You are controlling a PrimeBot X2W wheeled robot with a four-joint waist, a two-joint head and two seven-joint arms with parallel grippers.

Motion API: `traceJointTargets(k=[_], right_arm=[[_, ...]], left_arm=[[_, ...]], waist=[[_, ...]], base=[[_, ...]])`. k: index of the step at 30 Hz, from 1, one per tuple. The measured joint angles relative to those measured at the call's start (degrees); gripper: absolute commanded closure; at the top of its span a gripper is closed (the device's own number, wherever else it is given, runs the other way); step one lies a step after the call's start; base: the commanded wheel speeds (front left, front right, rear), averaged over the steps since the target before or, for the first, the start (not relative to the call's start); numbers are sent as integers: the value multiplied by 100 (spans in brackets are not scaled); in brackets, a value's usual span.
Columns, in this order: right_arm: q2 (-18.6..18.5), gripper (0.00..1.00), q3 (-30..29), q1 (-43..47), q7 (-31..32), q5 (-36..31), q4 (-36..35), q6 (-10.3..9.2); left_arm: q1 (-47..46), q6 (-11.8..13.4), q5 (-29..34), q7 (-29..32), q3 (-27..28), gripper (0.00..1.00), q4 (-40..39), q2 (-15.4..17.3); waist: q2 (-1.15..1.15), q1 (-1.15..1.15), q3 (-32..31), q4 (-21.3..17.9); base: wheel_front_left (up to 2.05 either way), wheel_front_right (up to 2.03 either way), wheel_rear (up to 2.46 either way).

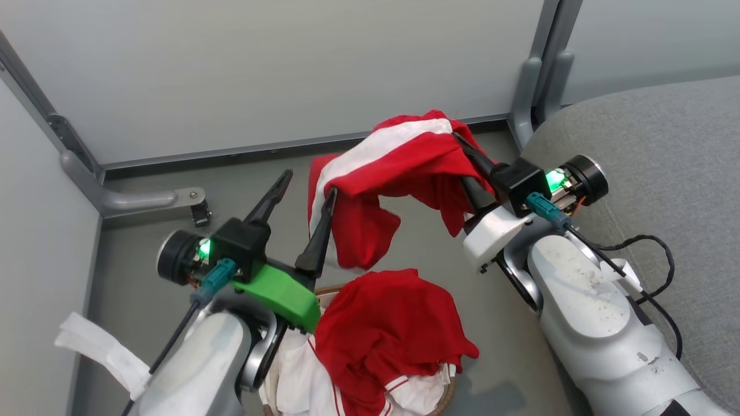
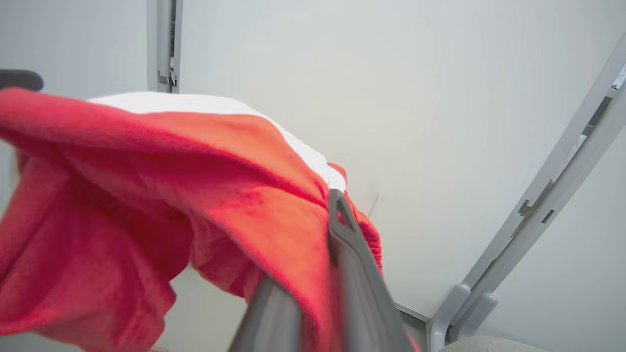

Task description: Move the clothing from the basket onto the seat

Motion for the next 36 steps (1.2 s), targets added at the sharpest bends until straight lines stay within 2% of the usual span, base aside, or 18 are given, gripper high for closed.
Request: traceJointTargets(k=[9, 13, 25, 31, 36], right_arm=[[0, 100, -394, 143, 0, -215, -42, 0], [0, 100, -495, 256, 0, -271, -56, 0], [0, 100, -700, 381, 0, -427, -69, 0], [-5, 100, -803, 378, 0, -525, -121, 0], [-38, 100, -917, 369, 0, -554, -213, 0]], left_arm=[[659, -58, -136, -505, -182, 0, 647, -277], [784, -146, -122, -595, -310, 0, 862, -371], [811, -196, -49, -701, -363, 0, 1038, -537], [816, -190, -9, -722, -308, 0, 970, -559], [804, -172, 70, -730, -240, 0, 816, -533]], waist=[[0, 0, 29, -79], [0, 0, 40, -111], [0, 0, 109, -204], [0, 0, 175, -434], [0, 0, 282, -790]], base=[[0, 0, 0], [0, 0, 0], [0, 0, 0], [0, 0, 0], [0, 0, 0]])
